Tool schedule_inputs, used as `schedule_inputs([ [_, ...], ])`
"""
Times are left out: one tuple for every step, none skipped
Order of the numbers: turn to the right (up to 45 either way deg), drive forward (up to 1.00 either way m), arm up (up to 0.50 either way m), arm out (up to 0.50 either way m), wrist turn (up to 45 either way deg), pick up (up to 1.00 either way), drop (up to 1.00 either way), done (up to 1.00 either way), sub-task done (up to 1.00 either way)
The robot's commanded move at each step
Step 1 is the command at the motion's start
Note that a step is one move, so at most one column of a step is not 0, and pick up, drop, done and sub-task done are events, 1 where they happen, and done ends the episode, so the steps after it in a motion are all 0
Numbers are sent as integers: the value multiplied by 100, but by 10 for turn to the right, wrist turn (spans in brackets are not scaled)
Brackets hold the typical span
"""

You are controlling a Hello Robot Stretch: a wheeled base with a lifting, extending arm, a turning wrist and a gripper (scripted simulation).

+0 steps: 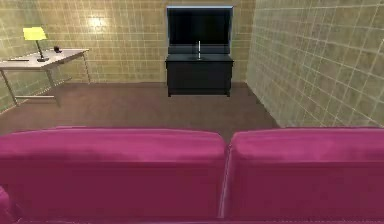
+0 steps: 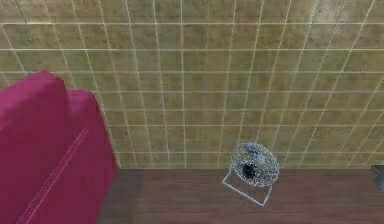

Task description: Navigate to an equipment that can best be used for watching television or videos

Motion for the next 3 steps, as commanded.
schedule_inputs([
  [-450,0,0,0,0,0,0,0,0],
  [-390,0,0,0,0,0,0,0,0],
  [0,100,0,0,0,0,0,0,0],
])
